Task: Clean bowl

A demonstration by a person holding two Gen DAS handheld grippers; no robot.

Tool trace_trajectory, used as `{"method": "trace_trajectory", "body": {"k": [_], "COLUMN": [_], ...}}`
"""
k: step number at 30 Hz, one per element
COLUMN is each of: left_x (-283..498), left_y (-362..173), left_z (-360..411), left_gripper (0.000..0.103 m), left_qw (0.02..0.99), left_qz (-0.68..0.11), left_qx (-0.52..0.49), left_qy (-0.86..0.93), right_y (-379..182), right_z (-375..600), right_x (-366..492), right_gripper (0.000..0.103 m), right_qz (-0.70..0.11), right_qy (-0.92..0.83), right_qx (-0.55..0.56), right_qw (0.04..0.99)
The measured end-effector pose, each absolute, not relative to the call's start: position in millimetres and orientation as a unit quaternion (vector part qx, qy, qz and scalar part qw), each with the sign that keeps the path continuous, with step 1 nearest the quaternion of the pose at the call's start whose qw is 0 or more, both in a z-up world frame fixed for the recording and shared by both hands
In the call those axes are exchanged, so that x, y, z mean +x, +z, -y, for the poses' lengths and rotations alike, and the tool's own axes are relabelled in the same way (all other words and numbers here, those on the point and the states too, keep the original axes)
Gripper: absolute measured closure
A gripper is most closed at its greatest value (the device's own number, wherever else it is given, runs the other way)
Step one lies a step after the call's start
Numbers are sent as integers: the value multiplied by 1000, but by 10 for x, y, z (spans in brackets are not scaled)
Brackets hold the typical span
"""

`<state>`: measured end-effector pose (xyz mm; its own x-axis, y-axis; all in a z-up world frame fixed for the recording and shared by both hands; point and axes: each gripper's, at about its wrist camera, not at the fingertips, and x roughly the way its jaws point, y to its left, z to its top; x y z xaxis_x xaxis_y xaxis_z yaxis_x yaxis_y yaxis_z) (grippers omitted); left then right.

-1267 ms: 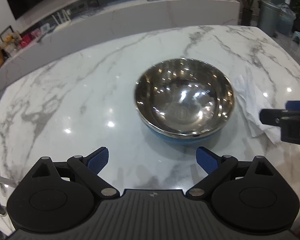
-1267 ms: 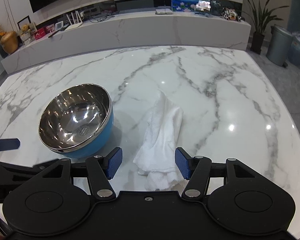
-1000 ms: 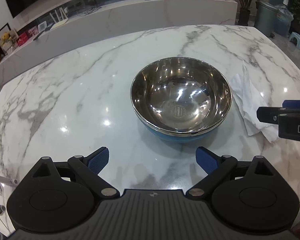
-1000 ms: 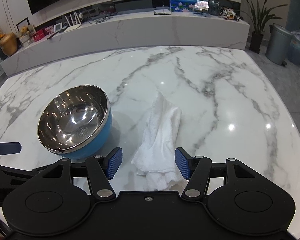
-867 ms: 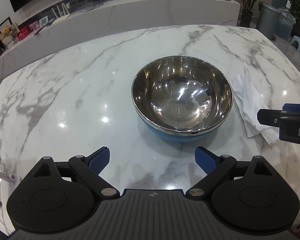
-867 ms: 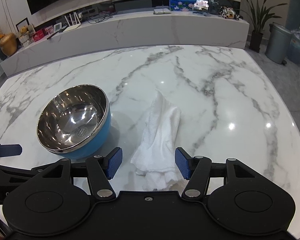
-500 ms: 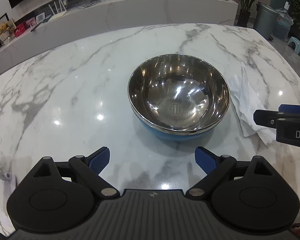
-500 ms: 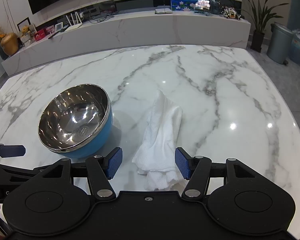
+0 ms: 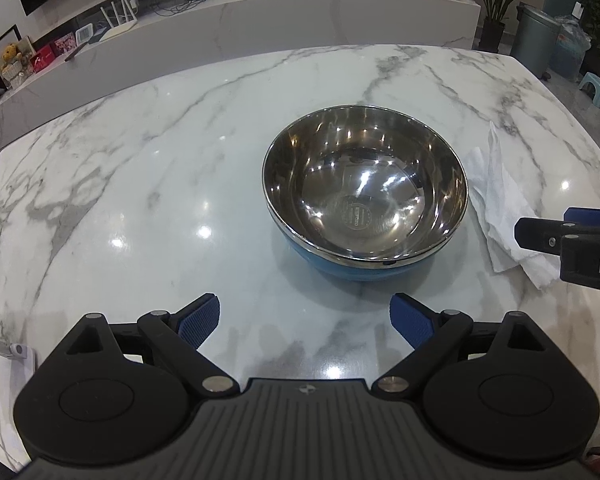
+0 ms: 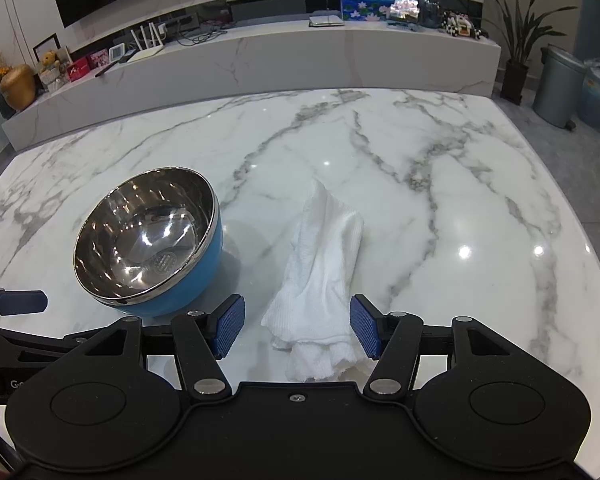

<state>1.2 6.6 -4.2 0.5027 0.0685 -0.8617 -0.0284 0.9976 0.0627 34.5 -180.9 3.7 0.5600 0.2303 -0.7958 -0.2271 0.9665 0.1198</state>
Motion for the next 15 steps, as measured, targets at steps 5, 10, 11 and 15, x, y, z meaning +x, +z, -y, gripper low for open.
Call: {"method": "trace_trajectory", "body": {"k": [5, 10, 11, 15], "left_x": [9, 9, 9, 13], "left_y": [-52, -62, -62, -62], "left_z": [-70, -71, -70, -77], "left_gripper": [10, 10, 10, 10], "left_qw": [865, 865, 864, 864], "left_qz": [-501, -501, -502, -502], "left_qx": [17, 17, 17, 16], "left_qy": [27, 27, 28, 29], "right_y": [33, 32, 30, 35], "right_z": [1811, 1806, 1826, 1830], "right_x": [350, 342, 358, 354], "right_gripper": [46, 46, 46, 46], "right_qz": [-451, -452, -452, -452], "right_qy": [129, 130, 129, 131], "right_qx": [2, 1, 2, 2], "right_qw": [883, 882, 882, 883]}}
